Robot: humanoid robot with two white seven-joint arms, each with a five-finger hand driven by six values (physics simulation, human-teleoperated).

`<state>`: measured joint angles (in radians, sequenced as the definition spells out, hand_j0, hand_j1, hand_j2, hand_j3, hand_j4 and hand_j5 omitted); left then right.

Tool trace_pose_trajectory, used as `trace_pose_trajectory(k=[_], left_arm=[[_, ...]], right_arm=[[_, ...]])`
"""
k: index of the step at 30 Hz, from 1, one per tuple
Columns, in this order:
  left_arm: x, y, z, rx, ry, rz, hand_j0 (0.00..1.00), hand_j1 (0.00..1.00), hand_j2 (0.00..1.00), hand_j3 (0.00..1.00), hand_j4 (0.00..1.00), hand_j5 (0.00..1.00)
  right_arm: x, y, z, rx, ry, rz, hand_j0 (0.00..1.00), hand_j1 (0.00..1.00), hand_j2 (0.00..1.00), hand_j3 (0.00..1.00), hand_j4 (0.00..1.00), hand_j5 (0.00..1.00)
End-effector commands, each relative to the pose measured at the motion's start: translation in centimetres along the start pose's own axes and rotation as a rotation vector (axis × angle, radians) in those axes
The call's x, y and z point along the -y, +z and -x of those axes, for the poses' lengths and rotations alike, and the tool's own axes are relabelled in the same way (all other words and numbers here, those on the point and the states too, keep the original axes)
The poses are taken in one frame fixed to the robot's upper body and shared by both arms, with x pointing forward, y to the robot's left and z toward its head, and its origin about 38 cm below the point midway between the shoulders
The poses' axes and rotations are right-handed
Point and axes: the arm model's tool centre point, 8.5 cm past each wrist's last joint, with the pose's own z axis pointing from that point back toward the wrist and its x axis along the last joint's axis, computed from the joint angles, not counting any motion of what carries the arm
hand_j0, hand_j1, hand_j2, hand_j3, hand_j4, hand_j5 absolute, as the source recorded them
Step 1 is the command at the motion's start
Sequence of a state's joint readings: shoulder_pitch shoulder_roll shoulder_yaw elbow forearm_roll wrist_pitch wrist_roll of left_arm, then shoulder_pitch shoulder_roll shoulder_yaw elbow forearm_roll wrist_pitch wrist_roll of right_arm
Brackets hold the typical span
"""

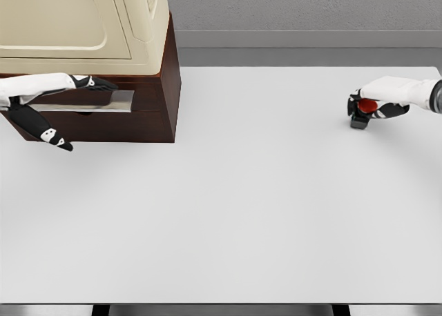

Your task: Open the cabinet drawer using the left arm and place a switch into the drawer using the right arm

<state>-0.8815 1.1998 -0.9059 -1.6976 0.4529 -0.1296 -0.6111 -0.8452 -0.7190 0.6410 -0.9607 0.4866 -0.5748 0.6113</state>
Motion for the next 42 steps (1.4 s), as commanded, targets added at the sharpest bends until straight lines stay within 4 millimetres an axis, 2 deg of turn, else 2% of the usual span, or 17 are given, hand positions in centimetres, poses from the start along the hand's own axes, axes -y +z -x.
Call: trace_pose_trajectory(k=[1,6,13,20,22,32,38,42], left_arm=[[0.0,0.0,-0.1,0.007,0.007,0.000,1.00,1.00,1.00,1.00,1.00,1.00],[0.4,-0.1,-0.1,0.012,0.018,0.006,1.00,1.00,1.00,1.00,1.00,1.00],[0.3,0.2,0.3,-0.006,0.019,0.003,1.00,1.00,1.00,1.00,1.00,1.00],[0.4,0.0,0.3,-0.009,0.029,0.006,1.00,1.00,1.00,1.00,1.00,1.00],[1.2,-0.2,0.7,-0.012,0.047,0.021,1.00,1.00,1.00,1.00,1.00,1.00],[1.6,0.3,0.9,-0.002,0.094,0.023,1.00,1.00,1.00,1.00,1.00,1.00],[2.2,1.7,1.0,-0.024,0.109,0.036,1.00,1.00,1.00,1.00,1.00,1.00],[2.3,2.0,1.0,-0.024,0.122,0.037,1.00,1.00,1.00,1.00,1.00,1.00]], right_arm=[[0.5,0.0,-0.5,0.012,0.009,0.013,0.51,0.51,0.51,0.51,0.51,0.51],[2.0,-0.2,-2.4,0.057,0.066,0.041,0.51,0.51,0.51,0.51,0.51,0.51],[3.1,-0.2,-4.1,0.112,0.114,0.067,0.51,0.51,0.51,0.51,0.51,0.51],[5.0,0.0,-7.2,0.181,0.199,0.111,0.51,0.51,0.51,0.51,0.51,0.51],[5.5,0.1,-8.1,0.200,0.224,0.122,0.51,0.51,0.51,0.51,0.51,0.51],[6.7,0.0,-11.3,0.299,0.245,0.163,0.51,0.51,0.51,0.51,0.51,0.51],[7.0,0.1,-12.2,0.345,0.226,0.182,0.51,0.51,0.51,0.51,0.51,0.51],[7.2,0.1,-13.6,0.391,0.231,0.189,0.51,0.51,0.51,0.51,0.51,0.51]])
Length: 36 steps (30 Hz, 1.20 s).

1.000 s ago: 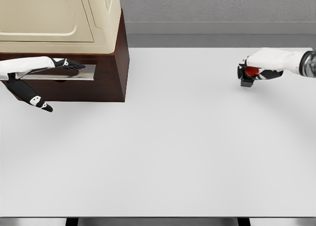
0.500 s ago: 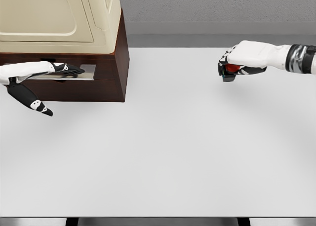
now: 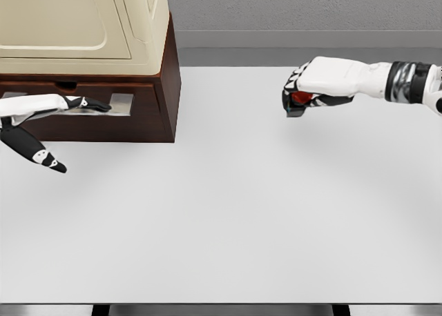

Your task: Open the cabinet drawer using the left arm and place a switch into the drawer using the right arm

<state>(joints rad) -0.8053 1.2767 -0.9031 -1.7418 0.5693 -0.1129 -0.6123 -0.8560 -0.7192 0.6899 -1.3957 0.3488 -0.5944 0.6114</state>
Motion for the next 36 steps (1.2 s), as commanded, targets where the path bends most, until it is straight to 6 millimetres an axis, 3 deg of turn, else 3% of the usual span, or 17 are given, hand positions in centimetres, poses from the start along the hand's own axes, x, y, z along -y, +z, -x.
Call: trace_pose_trajectory(k=[1,9,36], left_arm=[[0.0,0.4,0.2,-0.018,-0.009,-0.001,1.00,1.00,1.00,1.00,1.00,1.00],[0.3,1.4,0.6,-0.043,0.015,0.001,1.00,1.00,1.00,1.00,1.00,1.00],[0.6,3.9,1.2,-0.074,0.091,-0.008,1.00,1.00,1.00,1.00,1.00,1.00]], right_arm=[[0.3,-0.4,-0.8,0.032,-0.007,0.015,0.51,0.51,0.51,0.51,0.51,0.51],[1.9,-2.7,-3.2,0.122,0.011,0.047,0.51,0.51,0.51,0.51,0.51,0.51],[6.7,-8.5,-8.4,0.293,0.077,0.107,0.50,0.50,0.50,0.50,0.50,0.50]])
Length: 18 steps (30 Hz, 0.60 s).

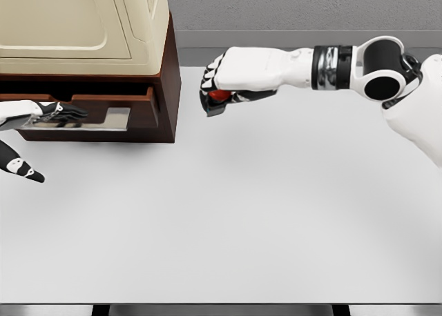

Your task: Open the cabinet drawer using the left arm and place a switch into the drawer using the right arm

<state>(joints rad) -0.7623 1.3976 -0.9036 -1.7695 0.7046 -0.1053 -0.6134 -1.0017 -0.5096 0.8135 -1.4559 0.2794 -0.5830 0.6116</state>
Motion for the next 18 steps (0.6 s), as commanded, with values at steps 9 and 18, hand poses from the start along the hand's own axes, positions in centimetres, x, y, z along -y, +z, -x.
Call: trace_pose_trajectory(k=[9,18], left_arm=[[0.7,0.3,1.2,-0.047,-0.004,0.014,1.00,1.00,1.00,1.00,1.00,1.00],[1.0,0.8,1.7,-0.062,0.010,0.018,1.00,1.00,1.00,1.00,1.00,1.00]], right_arm=[[2.0,-1.2,-2.4,0.093,0.022,0.031,0.50,0.50,0.50,0.50,0.50,0.50],[4.4,-4.0,-3.7,0.118,0.032,0.033,0.50,0.50,0.50,0.50,0.50,0.50]])
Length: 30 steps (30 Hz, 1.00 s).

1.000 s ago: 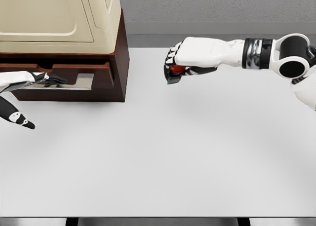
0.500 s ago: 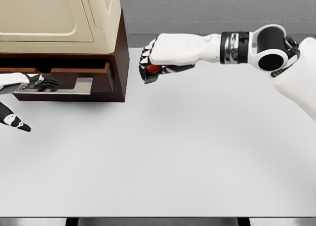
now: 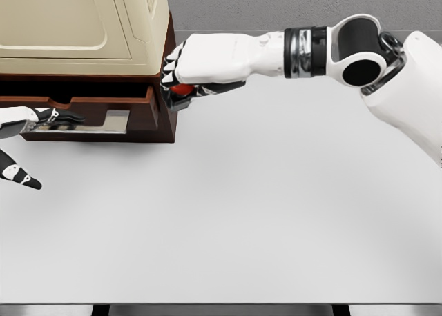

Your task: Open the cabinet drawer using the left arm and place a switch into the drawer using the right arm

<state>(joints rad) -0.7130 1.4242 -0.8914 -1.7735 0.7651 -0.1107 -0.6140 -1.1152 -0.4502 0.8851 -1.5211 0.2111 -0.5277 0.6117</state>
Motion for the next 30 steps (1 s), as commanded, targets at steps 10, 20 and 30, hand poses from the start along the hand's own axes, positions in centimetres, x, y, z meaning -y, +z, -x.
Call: trace_pose_trajectory(k=[10,20,30], left_arm=[[0.5,1.0,1.6,-0.088,-0.033,0.010,1.00,1.00,1.00,1.00,1.00,1.00],[0.5,1.6,1.8,-0.100,-0.023,0.006,1.00,1.00,1.00,1.00,1.00,1.00],[0.6,1.6,1.6,-0.070,0.029,0.001,1.00,1.00,1.00,1.00,1.00,1.00]], right_arm=[[1.4,-1.6,-1.5,0.034,-0.009,-0.001,0.50,0.50,0.50,0.50,0.50,0.50],[2.4,-3.4,-1.5,0.004,-0.037,0.001,0.49,0.49,0.49,0.49,0.49,0.49],[3.3,-6.6,-1.3,0.007,-0.066,-0.007,0.48,0.48,0.48,0.48,0.48,0.48]])
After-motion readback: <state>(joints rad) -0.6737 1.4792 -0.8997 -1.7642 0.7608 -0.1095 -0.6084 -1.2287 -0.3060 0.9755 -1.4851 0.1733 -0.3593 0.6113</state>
